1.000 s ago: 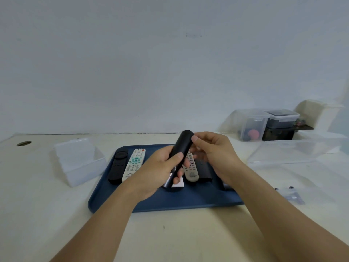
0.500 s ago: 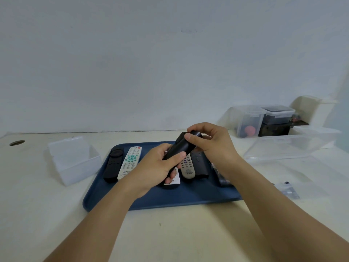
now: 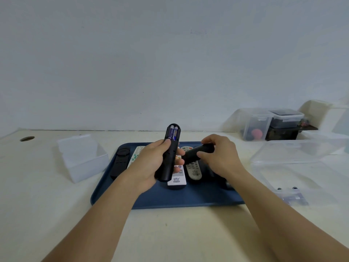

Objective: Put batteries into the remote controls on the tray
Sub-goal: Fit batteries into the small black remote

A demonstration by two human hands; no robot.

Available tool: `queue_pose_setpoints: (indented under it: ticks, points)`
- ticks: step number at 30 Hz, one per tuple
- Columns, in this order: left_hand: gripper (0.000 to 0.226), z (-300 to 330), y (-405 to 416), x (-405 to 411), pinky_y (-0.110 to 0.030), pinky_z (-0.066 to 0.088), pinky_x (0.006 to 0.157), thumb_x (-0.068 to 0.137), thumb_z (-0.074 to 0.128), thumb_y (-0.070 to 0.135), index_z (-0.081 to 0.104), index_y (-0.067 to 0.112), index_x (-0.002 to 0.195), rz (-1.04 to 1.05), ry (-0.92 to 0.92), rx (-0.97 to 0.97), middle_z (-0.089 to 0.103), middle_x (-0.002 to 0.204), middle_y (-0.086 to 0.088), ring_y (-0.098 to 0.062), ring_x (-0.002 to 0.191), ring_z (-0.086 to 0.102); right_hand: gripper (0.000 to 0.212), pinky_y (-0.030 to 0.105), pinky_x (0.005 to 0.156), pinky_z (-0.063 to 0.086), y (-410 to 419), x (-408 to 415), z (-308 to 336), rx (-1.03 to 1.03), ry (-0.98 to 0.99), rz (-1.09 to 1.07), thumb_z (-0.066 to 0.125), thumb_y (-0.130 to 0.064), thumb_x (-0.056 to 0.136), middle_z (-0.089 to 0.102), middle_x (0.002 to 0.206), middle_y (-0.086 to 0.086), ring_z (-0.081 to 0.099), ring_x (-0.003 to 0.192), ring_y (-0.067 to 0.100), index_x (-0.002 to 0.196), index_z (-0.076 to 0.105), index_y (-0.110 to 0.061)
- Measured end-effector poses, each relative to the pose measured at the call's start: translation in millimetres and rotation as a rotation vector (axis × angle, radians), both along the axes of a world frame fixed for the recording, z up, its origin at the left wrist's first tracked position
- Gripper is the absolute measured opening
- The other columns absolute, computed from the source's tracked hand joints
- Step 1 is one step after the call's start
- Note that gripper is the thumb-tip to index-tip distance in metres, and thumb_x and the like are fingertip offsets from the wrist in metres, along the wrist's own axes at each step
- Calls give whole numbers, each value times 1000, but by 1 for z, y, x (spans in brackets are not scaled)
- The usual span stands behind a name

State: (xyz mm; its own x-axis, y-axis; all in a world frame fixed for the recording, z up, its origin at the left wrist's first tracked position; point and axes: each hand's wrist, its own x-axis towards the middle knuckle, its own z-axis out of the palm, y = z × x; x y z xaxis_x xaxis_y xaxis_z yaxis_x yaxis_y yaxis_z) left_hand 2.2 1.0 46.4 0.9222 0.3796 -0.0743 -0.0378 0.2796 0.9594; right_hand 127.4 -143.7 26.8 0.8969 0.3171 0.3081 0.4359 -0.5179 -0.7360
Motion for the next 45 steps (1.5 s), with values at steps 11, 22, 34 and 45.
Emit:
queue_pose_setpoints:
  ticks: [11, 22, 34, 45]
  points:
    - [26, -1, -6, -1, -30, 43, 49, 105, 49, 33, 64, 16, 118, -87, -59, 128, 60, 79, -12, -20, 56, 50, 10, 21, 69, 53, -4, -38, 33, 349, -327, 163, 73, -19, 86, 67, 88, -11, 65, 83, 8, 85, 64, -22]
    - [19, -11, -38, 2, -31, 48, 46, 106, 47, 28, 57, 11, 105, -21, -118, 509, 63, 70, -4, -23, 52, 56, 14, 13, 67, 47, 2, -45, 28, 327, -474, 209, 69, -9, 89, 63, 90, -7, 60, 83, 6, 94, 60, -19]
    - [8, -20, -44, 1, -33, 48, 41, 105, 47, 26, 53, 22, 101, 148, -191, 781, 65, 78, -18, -17, 44, 55, 9, 16, 71, 52, 6, -47, 24, 481, -419, 188, 69, -8, 91, 67, 88, -8, 65, 84, 8, 93, 66, -16]
    - [7, -22, -39, 4, -31, 50, 41, 105, 47, 26, 54, 23, 103, 125, -170, 788, 64, 80, -21, -22, 48, 56, 12, 14, 77, 53, 8, -47, 21, 537, -367, 190, 71, -4, 90, 70, 88, -15, 67, 87, 1, 95, 70, -15]
